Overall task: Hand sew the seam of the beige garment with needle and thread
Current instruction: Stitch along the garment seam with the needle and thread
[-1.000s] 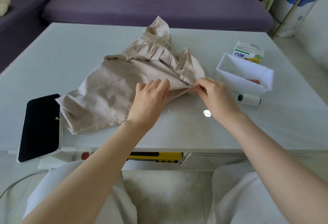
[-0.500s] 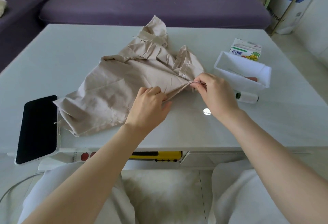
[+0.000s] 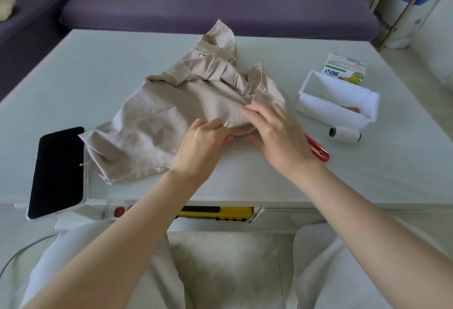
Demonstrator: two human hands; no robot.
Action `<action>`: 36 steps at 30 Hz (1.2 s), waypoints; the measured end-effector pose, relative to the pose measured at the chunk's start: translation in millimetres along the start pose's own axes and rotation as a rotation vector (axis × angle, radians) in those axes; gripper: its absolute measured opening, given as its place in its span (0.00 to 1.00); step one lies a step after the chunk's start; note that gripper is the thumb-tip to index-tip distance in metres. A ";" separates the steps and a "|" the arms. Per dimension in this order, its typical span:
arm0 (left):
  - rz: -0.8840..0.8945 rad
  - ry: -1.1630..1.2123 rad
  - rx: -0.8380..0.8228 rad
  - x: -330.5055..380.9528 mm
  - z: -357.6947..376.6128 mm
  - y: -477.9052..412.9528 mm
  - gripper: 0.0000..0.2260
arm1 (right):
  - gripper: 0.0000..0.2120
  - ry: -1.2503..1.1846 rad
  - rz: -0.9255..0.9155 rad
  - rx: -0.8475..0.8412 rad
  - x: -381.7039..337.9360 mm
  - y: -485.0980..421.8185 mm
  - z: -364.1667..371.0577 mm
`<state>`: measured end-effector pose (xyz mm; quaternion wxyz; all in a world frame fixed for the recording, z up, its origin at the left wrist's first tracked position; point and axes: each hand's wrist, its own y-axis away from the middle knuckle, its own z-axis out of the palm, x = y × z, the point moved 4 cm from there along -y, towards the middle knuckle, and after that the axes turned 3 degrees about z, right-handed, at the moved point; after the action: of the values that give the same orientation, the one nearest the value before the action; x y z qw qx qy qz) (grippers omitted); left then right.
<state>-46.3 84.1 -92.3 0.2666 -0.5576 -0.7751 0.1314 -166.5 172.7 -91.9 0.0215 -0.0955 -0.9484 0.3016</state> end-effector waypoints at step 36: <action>-0.262 -0.018 -0.196 -33.6 -35.7 42.7 0.06 | 0.09 -0.113 0.157 -0.049 -5.6 -7.3 8.1</action>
<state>15.4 64.0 -93.2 0.2189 -0.4739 -0.8526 0.0243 -163.0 161.2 -94.2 -0.0582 -0.1530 -0.9448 0.2838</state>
